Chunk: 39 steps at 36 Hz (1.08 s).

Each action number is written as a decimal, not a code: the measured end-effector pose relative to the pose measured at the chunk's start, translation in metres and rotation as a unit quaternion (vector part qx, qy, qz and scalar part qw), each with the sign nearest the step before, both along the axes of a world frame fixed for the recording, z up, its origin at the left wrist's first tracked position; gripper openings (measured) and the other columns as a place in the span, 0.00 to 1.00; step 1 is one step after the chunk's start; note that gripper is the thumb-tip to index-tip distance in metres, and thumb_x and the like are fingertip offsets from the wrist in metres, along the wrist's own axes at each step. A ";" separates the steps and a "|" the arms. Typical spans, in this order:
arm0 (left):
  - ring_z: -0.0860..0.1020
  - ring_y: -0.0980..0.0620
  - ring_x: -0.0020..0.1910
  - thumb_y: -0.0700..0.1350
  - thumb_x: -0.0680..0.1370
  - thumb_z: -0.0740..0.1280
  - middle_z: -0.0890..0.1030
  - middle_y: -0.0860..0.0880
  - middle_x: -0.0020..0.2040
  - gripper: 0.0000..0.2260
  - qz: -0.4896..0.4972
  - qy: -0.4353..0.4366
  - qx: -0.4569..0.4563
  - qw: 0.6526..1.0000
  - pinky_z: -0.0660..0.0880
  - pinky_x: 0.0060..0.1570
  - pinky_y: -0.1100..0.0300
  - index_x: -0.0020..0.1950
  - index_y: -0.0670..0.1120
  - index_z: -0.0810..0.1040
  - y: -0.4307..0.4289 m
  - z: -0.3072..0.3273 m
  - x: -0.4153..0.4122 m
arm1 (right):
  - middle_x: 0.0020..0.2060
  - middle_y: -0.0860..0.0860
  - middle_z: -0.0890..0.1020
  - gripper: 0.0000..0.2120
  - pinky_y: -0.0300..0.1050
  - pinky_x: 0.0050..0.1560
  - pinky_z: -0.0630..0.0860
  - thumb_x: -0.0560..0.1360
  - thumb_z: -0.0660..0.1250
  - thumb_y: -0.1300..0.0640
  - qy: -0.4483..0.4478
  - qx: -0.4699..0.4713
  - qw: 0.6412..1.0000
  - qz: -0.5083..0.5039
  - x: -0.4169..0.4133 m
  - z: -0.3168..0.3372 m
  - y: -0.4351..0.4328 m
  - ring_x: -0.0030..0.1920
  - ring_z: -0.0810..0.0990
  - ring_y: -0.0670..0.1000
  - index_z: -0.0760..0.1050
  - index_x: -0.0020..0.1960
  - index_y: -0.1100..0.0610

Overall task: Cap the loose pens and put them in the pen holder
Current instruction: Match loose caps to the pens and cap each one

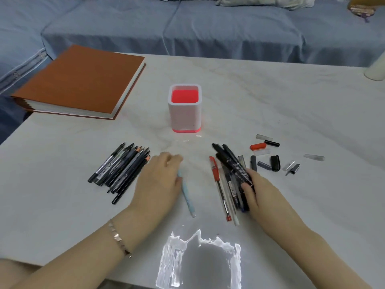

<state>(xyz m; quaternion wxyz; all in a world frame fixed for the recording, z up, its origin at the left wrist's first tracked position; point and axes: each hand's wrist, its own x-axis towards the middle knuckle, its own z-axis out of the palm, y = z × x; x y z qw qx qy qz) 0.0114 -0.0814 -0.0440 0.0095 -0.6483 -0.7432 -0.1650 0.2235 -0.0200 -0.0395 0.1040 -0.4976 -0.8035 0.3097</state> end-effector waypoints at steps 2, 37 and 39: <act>0.76 0.43 0.33 0.40 0.64 0.74 0.77 0.45 0.37 0.12 0.039 0.010 -0.059 0.997 0.72 0.27 0.54 0.46 0.43 0.78 -0.014 -0.005 -0.007 | 0.52 0.54 0.73 0.21 0.48 0.46 0.72 0.80 0.50 0.54 -0.038 0.019 0.999 -0.023 -0.002 -0.008 -0.002 0.47 0.76 0.56 0.54 0.72 0.49; 0.81 0.52 0.29 0.38 0.78 0.60 0.80 0.46 0.33 0.05 0.139 -0.573 -0.127 0.798 0.77 0.35 0.60 0.45 0.43 0.75 0.014 0.020 0.018 | 0.59 0.57 0.73 0.18 0.46 0.56 0.67 0.73 0.56 0.70 -0.215 0.134 0.967 0.027 -0.005 -0.020 0.120 0.61 0.66 0.57 0.72 0.60 0.58; 0.82 0.52 0.30 0.39 0.77 0.62 0.81 0.48 0.32 0.05 0.131 -0.572 -0.120 0.801 0.77 0.36 0.59 0.42 0.43 0.75 0.014 0.020 0.019 | 0.60 0.58 0.72 0.19 0.45 0.61 0.64 0.75 0.57 0.69 -0.151 0.125 0.981 0.012 -0.003 -0.021 0.112 0.63 0.66 0.58 0.71 0.64 0.59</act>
